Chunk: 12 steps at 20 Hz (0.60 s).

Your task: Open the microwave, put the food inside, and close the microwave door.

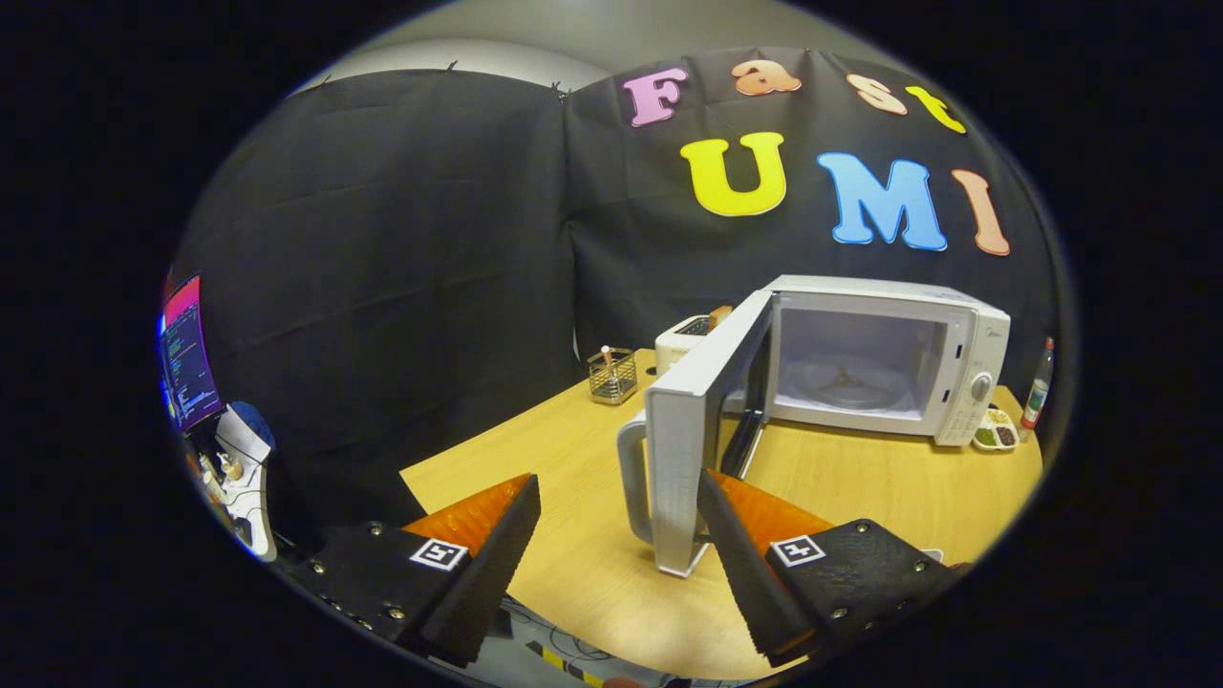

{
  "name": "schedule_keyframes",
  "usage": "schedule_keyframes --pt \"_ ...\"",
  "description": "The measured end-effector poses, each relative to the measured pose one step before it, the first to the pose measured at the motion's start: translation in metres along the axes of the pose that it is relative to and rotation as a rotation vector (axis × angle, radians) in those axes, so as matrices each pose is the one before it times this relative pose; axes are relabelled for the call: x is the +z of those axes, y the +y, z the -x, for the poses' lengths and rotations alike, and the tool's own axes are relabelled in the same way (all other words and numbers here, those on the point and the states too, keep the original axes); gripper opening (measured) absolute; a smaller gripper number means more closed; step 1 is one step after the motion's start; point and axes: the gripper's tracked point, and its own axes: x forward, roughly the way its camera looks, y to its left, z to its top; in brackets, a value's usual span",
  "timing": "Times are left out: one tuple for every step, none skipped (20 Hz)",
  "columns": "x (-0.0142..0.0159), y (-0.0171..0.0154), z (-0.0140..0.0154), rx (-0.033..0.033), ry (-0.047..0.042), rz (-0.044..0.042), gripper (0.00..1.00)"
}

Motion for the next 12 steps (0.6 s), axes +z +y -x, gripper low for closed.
schedule_keyframes --pt "0.00425 -0.01017 0.00600 -0.02025 -0.01485 0.00178 1.00" --pt "0.00290 -0.01038 0.00480 -0.01884 -0.01070 -0.00461 1.00" --pt "0.00237 -0.01496 0.00386 -0.02733 -0.00925 -0.00709 0.99" --pt "0.00152 -0.01310 0.00286 -0.02260 -0.00558 -0.00585 0.99" --pt "0.00033 -0.01604 0.00189 -0.02908 0.00059 -0.00734 0.99" --pt "-0.00070 -0.01385 0.00214 -0.02272 0.00054 -0.00800 0.99" --pt "-0.00183 -0.01407 0.00367 -0.02705 0.00056 -0.00964 1.00" --pt "-0.00135 -0.01465 0.00453 -0.02764 0.00077 -0.00917 1.00" --pt "-0.00237 -0.01276 0.00553 -0.02581 0.00071 -0.00989 0.99" --pt "-0.00158 -0.01503 0.00294 -0.02732 0.00170 -0.01062 0.99" --pt "-0.00232 -0.01418 0.00210 -0.02705 0.00357 -0.01229 0.99" --pt "-0.00394 -0.01714 0.00274 -0.03094 0.00393 -0.01345 0.99"
